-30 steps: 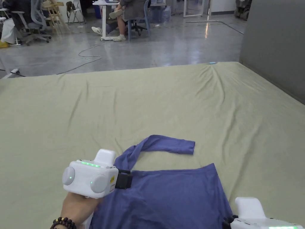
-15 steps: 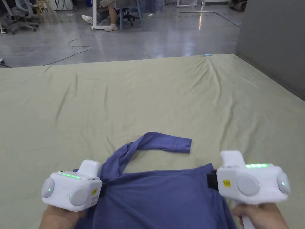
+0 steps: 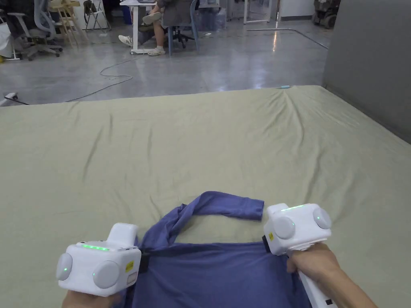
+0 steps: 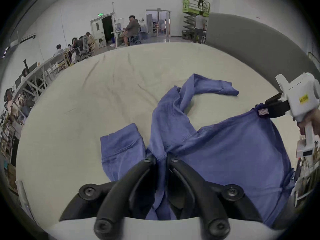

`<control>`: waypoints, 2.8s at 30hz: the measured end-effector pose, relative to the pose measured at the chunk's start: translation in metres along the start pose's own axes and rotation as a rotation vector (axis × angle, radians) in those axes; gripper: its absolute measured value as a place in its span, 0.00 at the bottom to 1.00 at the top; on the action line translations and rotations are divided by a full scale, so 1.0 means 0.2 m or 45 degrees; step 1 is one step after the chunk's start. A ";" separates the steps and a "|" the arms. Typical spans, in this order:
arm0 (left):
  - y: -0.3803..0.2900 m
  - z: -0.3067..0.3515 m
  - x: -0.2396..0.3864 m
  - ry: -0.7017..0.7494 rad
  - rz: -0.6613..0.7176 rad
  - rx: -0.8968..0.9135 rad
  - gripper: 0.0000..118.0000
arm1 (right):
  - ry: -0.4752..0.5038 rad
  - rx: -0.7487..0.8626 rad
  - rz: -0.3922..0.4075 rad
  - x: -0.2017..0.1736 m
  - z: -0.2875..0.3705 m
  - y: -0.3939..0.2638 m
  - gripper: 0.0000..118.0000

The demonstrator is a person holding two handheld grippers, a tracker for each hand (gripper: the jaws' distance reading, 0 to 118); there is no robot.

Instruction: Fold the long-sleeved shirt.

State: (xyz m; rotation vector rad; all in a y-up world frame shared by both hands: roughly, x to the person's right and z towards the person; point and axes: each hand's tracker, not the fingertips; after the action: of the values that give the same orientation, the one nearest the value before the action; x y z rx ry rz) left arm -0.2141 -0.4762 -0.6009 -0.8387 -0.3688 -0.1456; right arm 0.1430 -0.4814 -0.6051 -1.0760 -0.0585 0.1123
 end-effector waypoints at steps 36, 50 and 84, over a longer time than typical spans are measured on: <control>1.74 1.52 -0.07 0.349 -0.082 0.912 0.04 | 0.177 1.038 -0.235 0.35 1.78 1.37 0.00; 0.74 0.41 -0.17 0.196 0.009 0.387 0.04 | 0.186 0.554 -0.281 0.17 0.52 0.69 0.00; -1.16 1.17 0.38 0.152 0.199 0.060 1.00 | 0.073 0.278 -0.142 -0.02 0.86 -1.30 0.97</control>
State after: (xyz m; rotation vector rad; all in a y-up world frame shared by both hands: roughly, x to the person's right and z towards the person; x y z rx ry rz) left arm -0.2666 -0.4525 -0.2680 -0.8053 -0.1929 -0.0409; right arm 0.1381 -0.4538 -0.2945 -0.8552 -0.0536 -0.0129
